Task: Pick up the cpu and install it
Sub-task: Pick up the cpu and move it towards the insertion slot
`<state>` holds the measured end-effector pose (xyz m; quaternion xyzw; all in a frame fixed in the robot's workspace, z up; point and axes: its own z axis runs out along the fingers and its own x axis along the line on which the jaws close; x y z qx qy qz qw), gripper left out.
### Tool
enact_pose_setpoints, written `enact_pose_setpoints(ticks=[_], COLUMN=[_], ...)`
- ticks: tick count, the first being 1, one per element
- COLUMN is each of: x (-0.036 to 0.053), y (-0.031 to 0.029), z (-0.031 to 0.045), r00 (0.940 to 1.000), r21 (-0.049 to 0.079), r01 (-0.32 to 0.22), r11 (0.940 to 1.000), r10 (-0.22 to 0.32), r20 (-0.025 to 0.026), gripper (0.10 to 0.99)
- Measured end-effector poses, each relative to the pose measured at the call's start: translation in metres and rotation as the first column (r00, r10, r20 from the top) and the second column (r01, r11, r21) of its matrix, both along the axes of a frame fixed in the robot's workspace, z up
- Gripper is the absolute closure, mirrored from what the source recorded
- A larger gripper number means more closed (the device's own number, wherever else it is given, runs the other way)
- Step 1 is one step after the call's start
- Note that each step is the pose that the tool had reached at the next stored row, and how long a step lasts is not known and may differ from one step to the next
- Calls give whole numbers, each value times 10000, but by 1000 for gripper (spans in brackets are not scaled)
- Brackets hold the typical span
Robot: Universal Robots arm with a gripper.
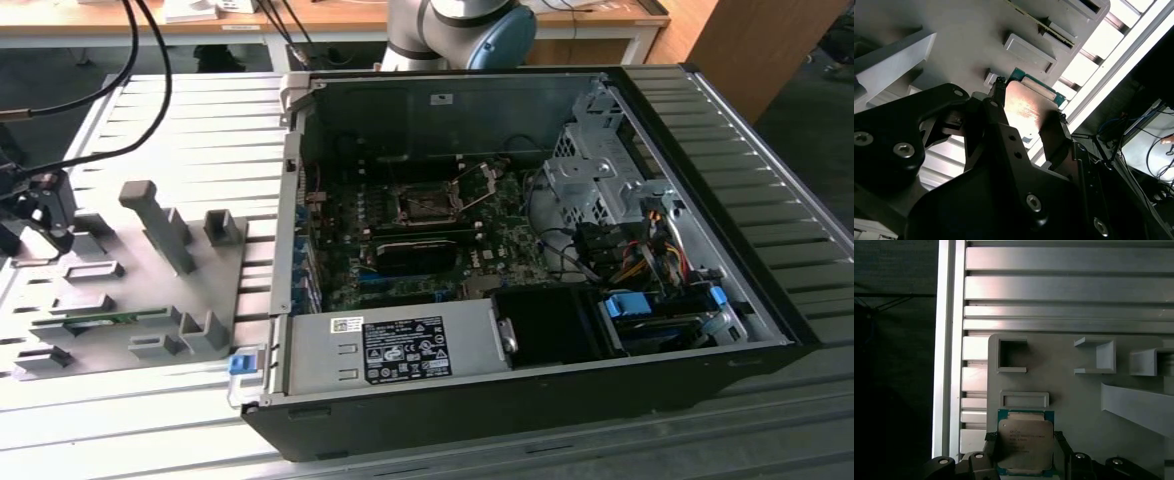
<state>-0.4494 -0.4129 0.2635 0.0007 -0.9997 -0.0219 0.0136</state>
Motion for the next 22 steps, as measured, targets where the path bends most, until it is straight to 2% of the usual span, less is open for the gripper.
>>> enact_pose_setpoints(ticks=[22], x=[0], y=[7], z=[77], r00=[10000], r21=[0], r01=[0], r11=[10000], r10=[0], r20=[0], gripper=[557])
